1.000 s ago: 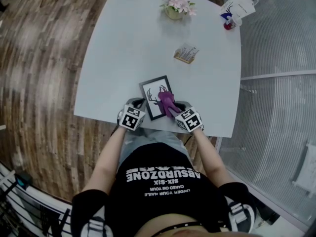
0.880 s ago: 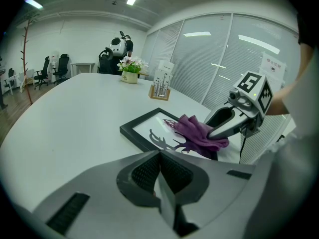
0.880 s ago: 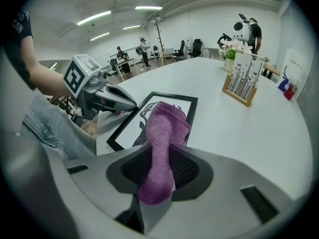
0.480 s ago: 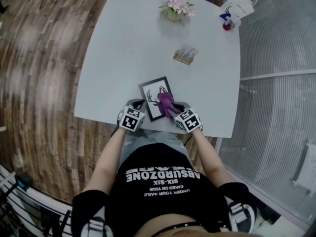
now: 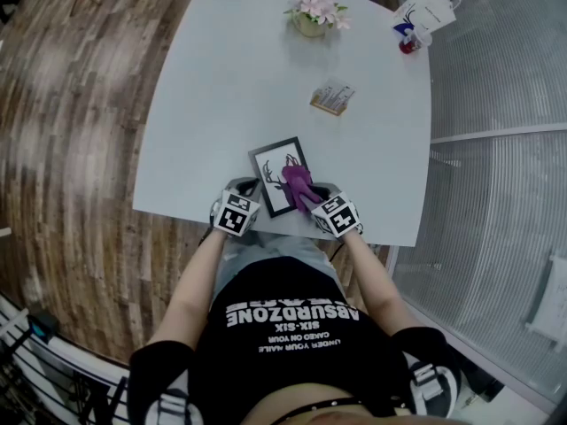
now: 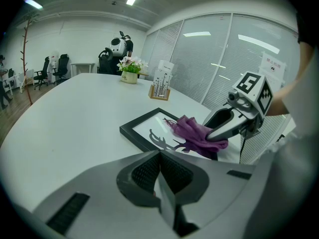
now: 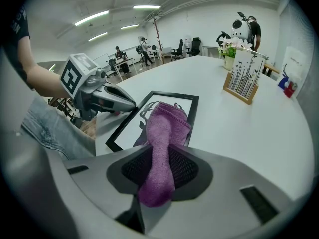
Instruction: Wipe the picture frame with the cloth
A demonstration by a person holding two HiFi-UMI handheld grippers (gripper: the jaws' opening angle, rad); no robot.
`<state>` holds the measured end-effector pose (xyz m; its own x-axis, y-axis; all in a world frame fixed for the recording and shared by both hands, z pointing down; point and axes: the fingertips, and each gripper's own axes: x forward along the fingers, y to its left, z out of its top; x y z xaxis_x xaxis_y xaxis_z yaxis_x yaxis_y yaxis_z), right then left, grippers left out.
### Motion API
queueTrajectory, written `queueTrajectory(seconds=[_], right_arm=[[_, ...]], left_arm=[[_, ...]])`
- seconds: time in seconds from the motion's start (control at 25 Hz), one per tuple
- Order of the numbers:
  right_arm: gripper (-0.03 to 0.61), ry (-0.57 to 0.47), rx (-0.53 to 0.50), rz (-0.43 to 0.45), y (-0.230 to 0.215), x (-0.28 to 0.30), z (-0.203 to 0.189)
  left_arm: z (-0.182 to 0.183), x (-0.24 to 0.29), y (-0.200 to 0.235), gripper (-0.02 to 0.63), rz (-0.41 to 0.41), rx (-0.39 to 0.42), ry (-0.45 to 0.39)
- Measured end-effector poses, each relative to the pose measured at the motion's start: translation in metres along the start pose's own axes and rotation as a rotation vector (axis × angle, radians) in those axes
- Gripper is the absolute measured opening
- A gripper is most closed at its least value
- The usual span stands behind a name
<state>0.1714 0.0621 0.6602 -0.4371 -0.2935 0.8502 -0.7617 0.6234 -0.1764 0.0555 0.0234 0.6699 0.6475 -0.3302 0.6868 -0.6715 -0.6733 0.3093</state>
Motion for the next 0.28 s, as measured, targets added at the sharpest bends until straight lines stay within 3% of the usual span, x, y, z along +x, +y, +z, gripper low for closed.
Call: queueTrajectory(seconds=[0.28], right_arm=[[0.117, 0.001, -0.001, 0.000, 0.0009, 0.0000, -0.0007]], left_arm=[[-0.0006, -0.0005, -0.0008, 0.015, 0.000, -0.001, 0.000]])
